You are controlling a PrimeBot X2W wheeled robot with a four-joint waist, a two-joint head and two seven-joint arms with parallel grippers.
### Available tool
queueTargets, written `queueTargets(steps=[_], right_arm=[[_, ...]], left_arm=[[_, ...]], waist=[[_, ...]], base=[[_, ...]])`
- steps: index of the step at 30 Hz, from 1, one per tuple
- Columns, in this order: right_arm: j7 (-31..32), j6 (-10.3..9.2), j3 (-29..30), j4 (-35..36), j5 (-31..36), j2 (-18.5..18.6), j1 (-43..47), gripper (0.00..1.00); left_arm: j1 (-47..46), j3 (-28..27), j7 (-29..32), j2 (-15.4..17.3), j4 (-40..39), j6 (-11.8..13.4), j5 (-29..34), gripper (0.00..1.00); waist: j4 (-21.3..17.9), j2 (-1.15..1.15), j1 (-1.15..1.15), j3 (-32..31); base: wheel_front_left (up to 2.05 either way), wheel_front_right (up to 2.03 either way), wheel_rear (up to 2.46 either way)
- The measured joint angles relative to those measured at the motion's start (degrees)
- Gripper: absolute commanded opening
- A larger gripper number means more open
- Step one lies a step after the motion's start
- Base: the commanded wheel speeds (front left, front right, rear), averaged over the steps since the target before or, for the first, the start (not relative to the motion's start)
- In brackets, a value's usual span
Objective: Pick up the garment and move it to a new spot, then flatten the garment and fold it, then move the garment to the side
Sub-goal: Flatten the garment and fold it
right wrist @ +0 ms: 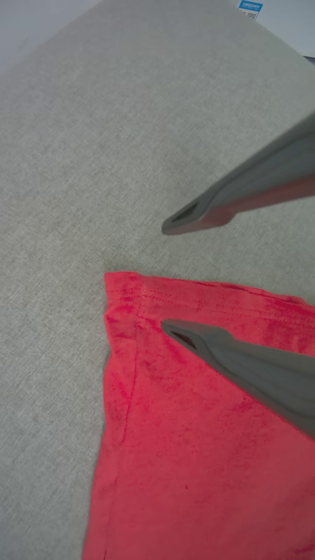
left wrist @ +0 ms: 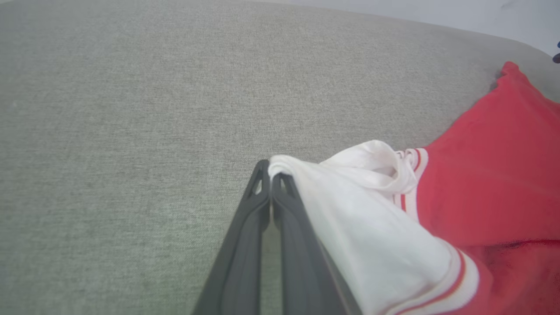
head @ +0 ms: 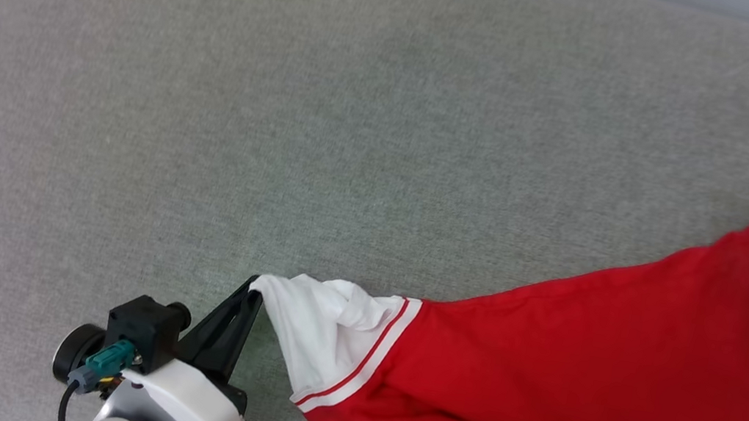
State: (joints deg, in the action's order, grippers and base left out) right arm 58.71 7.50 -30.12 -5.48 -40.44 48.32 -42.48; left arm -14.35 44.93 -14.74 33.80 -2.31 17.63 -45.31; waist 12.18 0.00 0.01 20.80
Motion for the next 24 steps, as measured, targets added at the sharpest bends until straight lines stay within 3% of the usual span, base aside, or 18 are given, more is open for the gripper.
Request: queueTargets(steps=[5, 11, 12, 13, 19, 24], right_arm=[[-2.7, 0.0, -5.2, -6.2, 1.4, -1.9, -2.2, 1.0], [-5.2, -0.12, -9.6, -9.4, -0.5, -1.2, -3.5, 1.0], [-5.9, -0.14, -10.2, -9.6, -0.8, -1.1, -3.8, 0.73], [-6.5, -0.15, -10.9, -9.9, -1.1, -1.0, -4.2, 0.0], [-13.4, 0.01, -13.4, -11.4, -3.6, -2.7, -5.8, 0.0], [-19.6, 0.01, -14.5, -10.3, -5.0, -2.2, -7.7, 0.0]], left_arm=[[-1.8, -0.1, -0.1, -1.2, 0.3, -0.5, 0.8, 0.0], [-2.4, -0.3, -0.1, -2.1, 1.2, -1.0, 1.1, 0.0], [-2.4, -0.4, -0.1, -2.1, 1.5, -1.0, 1.1, 0.0], [-2.4, -0.5, -0.1, -2.1, 1.6, -1.0, 1.1, 0.0], [-2.3, -0.9, -0.2, -1.4, 2.4, -1.3, 1.6, 0.0], [-4.6, -1.5, 0.8, 1.5, 2.1, -2.0, 3.2, 0.0]], waist=[[1.6, 0.0, 0.0, 3.6], [2.5, 0.0, 0.0, 5.3], [2.3, 0.0, -0.01, 5.1], [2.2, 0.0, 0.0, 4.9], [0.8, 0.0, 0.0, 1.8], [-0.6, 0.0, 0.0, -2.3]], base=[[0.0, 0.0, 0.0], [0.0, 0.0, 0.0], [0.0, 0.0, 0.0], [0.0, 0.0, 0.0], [0.0, 0.0, 0.0], [0.0, 0.0, 0.0]])
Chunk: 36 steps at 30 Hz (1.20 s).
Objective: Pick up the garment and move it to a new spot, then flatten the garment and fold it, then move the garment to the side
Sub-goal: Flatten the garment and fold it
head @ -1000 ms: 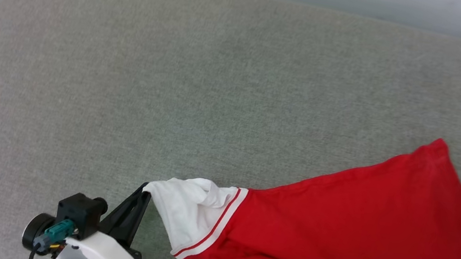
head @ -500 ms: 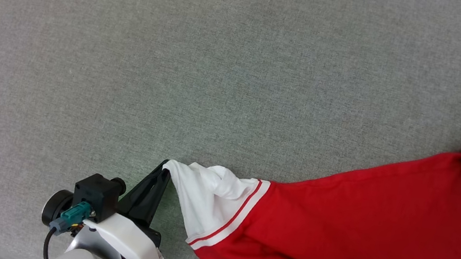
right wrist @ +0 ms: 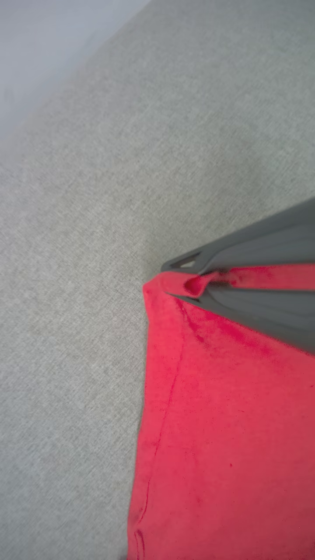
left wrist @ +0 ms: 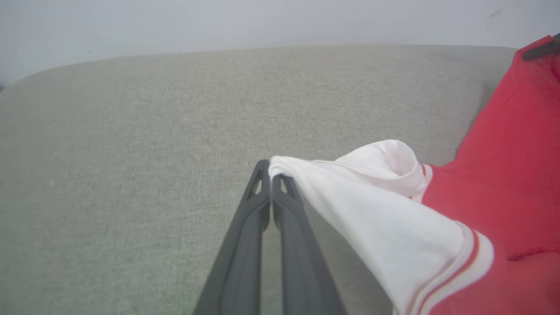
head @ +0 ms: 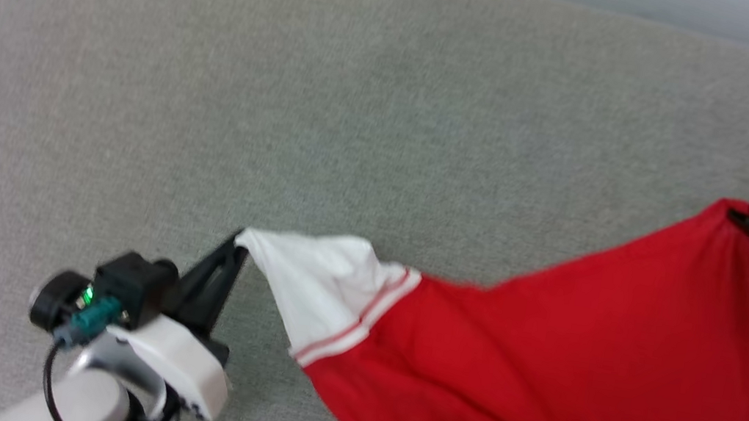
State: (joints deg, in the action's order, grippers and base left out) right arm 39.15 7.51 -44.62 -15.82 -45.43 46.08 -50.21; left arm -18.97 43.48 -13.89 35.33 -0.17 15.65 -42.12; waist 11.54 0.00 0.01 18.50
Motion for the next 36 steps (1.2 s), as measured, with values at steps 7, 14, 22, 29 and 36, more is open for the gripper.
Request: queueTargets(steps=[7, 14, 22, 29, 36], right_arm=[[-9.5, 0.0, 1.8, 2.9, -1.5, 1.8, -2.9, 0.0], [-16.6, 0.0, 6.6, 3.7, 0.1, 1.2, -7.7, 0.0], [-18.0, 0.0, 12.5, 2.6, 6.8, -3.4, -16.6, 0.0], [-16.6, 0.0, 15.2, -1.6, 13.7, -8.3, -28.5, 0.0], [-16.2, 0.0, 14.7, -7.3, 19.2, -11.7, -41.1, 0.0]], left_arm=[[-9.6, -1.9, 4.7, 3.6, -3.4, -0.5, 2.7, 0.0], [-23.4, -3.9, 10.0, 3.9, -4.7, -3.4, 4.3, 0.0], [-42.9, -7.1, 14.9, 3.0, -0.9, -7.5, 5.7, 0.0], [-60.8, -8.6, 17.0, 0.9, 8.2, -12.1, 8.0, 0.0], [-76.7, -8.7, 16.7, -2.1, 18.7, -16.3, 10.5, 0.0]], waist=[[-3.2, 0.0, 0.0, -5.4], [-6.9, 0.0, -0.01, -6.9], [-8.1, 0.0, -0.01, -2.1], [-8.7, 0.0, -0.01, 3.8], [-8.7, 0.0, 0.0, 8.9]], base=[[0.0, 0.0, 0.0], [0.0, 0.0, 0.0], [0.0, 0.0, 0.0], [0.0, 0.0, 0.0], [0.0, 0.0, 0.0]])
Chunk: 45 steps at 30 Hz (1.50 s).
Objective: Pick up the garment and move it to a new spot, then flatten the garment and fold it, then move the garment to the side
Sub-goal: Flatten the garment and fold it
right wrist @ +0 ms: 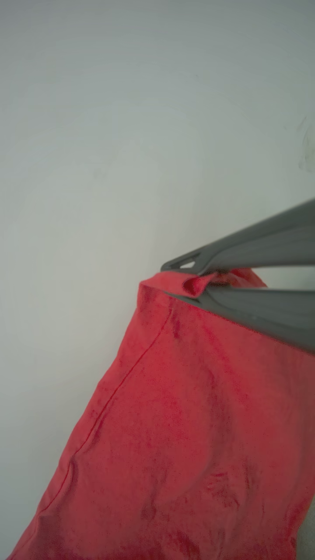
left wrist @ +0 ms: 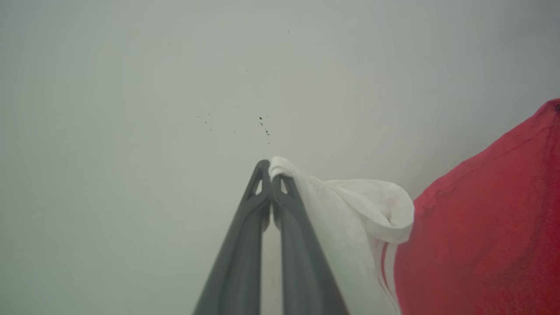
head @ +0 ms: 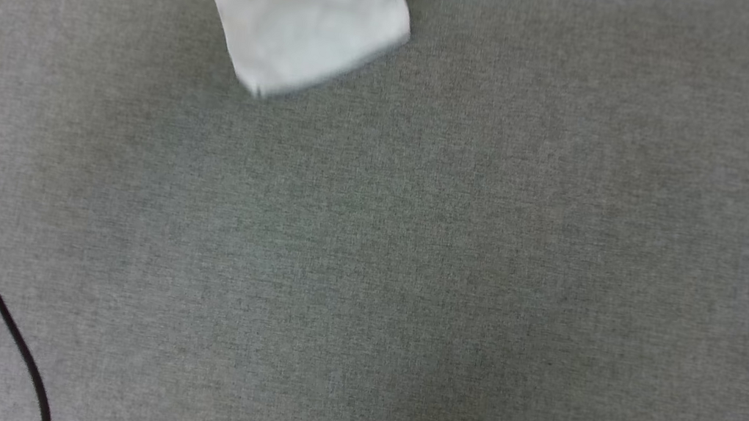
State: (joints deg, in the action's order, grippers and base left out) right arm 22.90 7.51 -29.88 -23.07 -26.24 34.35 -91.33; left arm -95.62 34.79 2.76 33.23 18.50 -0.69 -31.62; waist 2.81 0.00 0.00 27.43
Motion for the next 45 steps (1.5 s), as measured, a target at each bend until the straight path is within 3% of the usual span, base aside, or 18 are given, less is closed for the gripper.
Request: queueTargets(steps=[8, 15, 20, 28, 33, 40, 45], right_arm=[[-3.1, 0.0, -1.6, -7.9, 2.9, -2.1, -9.3, 0.0], [-6.0, 0.0, -6.1, -13.5, 1.5, -2.9, -10.6, 0.0], [-8.8, 0.0, -11.5, -16.0, -1.5, -3.1, -5.3, 0.0], [-14.7, 0.0, -19.4, -16.6, -8.3, -4.8, 8.3, 0.0], [-16.9, 0.0, -25.0, -13.8, -11.7, -2.6, 19.0, 0.0], [-19.1, 0.0, -29.3, -10.9, -15.9, 0.6, 30.2, 0.0], [-20.7, 0.0, -31.0, -8.4, -19.1, 4.0, 39.3, 0.0]], left_arm=[[-9.8, 0.4, -3.4, -2.9, 11.3, -2.9, 1.6, 0.0], [-10.9, 1.7, -5.9, -4.8, 17.9, -4.6, 0.9, 0.0], [-4.6, 3.1, -8.7, -5.3, 21.2, -5.4, -0.6, 0.0], [14.6, 5.6, -13.7, -5.7, 22.0, -5.9, -4.0, 0.0], [28.6, 7.2, -15.3, -5.6, 18.3, -4.0, -5.6, 0.0], [47.0, 9.2, -15.3, -3.1, 8.8, 0.2, -8.0, 0.0], [61.9, 10.1, -14.7, 0.8, -1.7, 6.0, -10.1, 0.0]], waist=[[0.3, 0.0, 0.0, 2.1], [0.4, 0.0, 0.0, 3.5], [0.2, 0.0, 0.01, 3.6], [-0.3, 0.0, 0.01, 0.5], [-0.3, 0.0, 0.0, -3.3], [-0.3, 0.0, 0.0, -9.0], [-0.2, 0.0, -0.01, -13.9]], base=[[0.0, 0.0, 0.0], [0.0, 0.0, 0.0], [0.0, 0.0, 0.0], [0.0, 0.0, 0.0], [0.0, 0.0, 0.0], [0.0, 0.0, 0.0], [0.0, 0.0, 0.0]])
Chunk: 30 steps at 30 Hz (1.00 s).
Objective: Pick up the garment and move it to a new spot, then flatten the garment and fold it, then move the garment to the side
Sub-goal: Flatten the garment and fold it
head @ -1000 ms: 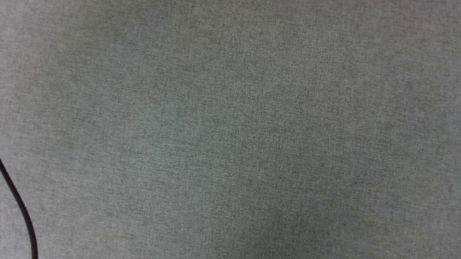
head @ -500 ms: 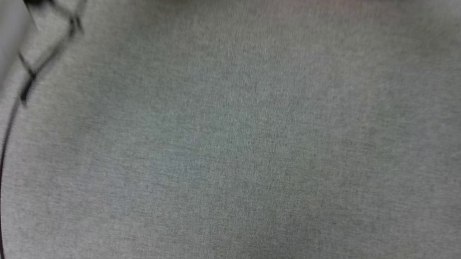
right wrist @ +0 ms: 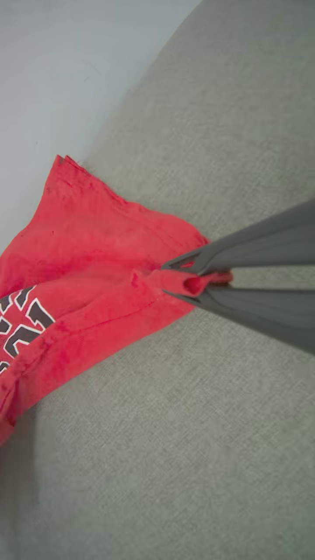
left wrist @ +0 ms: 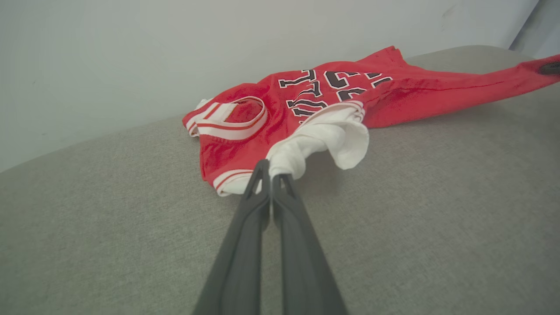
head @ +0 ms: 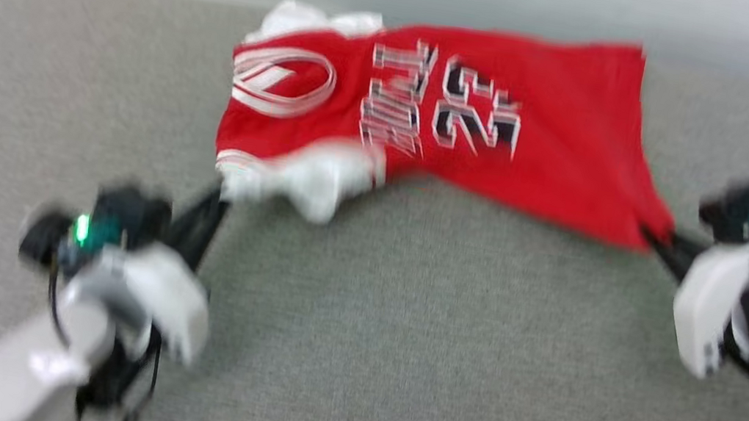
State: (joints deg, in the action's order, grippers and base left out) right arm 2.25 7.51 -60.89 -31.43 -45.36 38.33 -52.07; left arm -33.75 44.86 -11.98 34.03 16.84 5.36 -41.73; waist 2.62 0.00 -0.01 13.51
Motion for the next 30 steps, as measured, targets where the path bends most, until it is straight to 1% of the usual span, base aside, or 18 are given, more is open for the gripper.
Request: queueTargets(steps=[3, 4, 5, 6, 10, 15, 18, 23, 27, 30], right_arm=[[-1.0, 0.0, 0.0, 1.4, -1.7, 2.3, 5.6, 0.0], [-1.5, 0.0, 0.3, 2.8, -2.4, 3.8, 9.3, 0.0], [-1.7, 0.0, 0.6, 3.5, -2.9, 4.4, 11.2, 0.0], [-1.7, 0.0, 0.6, 3.5, -2.9, 4.4, 11.2, 0.0], [-1.9, 0.0, 1.9, 6.3, -3.6, 6.5, 18.6, 0.0], [-1.5, 0.0, 5.7, 9.9, -3.8, 9.0, 27.8, 0.0], [-0.8, 0.0, 8.6, 12.2, -3.8, 10.3, 33.7, 0.0], [0.7, 0.0, 14.0, 15.8, -3.0, 11.0, 43.1, 0.0], [2.8, 0.0, 18.3, 18.2, -1.3, 10.5, 49.0, 0.0], [4.4, 0.0, 21.7, 19.9, 0.5, 9.4, 51.4, 0.0]], left_arm=[[8.2, 0.7, 1.0, 2.3, -6.3, 3.4, -1.6, 0.0], [13.0, 1.6, 2.0, 3.5, -10.2, 5.2, -2.4, 0.0], [15.1, 1.8, 2.3, 4.0, -11.8, 6.2, -3.1, 0.0], [15.1, 1.8, 2.3, 4.0, -11.8, 6.2, -3.1, 0.0], [23.0, 3.1, 3.2, 5.6, -17.0, 9.4, -4.9, 0.0], [31.6, 3.9, 3.2, 7.1, -21.6, 13.3, -7.6, 0.0], [36.4, 4.1, 2.7, 7.4, -23.3, 15.1, -9.6, 0.0], [41.9, 4.2, 1.9, 8.2, -24.9, 16.9, -11.8, 0.0], [44.1, 4.5, 1.8, 8.7, -24.9, 17.2, -12.7, 0.0], [44.0, 4.5, 1.7, 8.5, -24.2, 16.7, -13.0, 0.0]], waist=[[0.2, 0.0, 0.0, -2.9], [0.3, 0.0, -0.01, -4.8], [0.4, 0.0, -0.01, -5.7], [0.4, 0.0, -0.01, -5.7], [0.6, 0.0, -0.01, -8.9], [0.7, 0.0, -0.01, -12.0], [0.7, 0.0, -0.01, -13.5], [0.9, 0.0, -0.01, -14.9], [1.0, 0.0, -0.01, -15.1], [0.9, 0.0, -0.01, -15.0]], base=[[0.0, 0.0, 0.0], [0.0, 0.0, 0.0], [0.0, 0.0, 0.0], [0.0, 0.0, 0.0], [0.0, 0.0, 0.0], [0.0, 0.0, 0.0], [0.0, 0.0, 0.0], [0.0, 0.0, 0.0], [0.0, 0.0, 0.0], [0.0, 0.0, 0.0]])
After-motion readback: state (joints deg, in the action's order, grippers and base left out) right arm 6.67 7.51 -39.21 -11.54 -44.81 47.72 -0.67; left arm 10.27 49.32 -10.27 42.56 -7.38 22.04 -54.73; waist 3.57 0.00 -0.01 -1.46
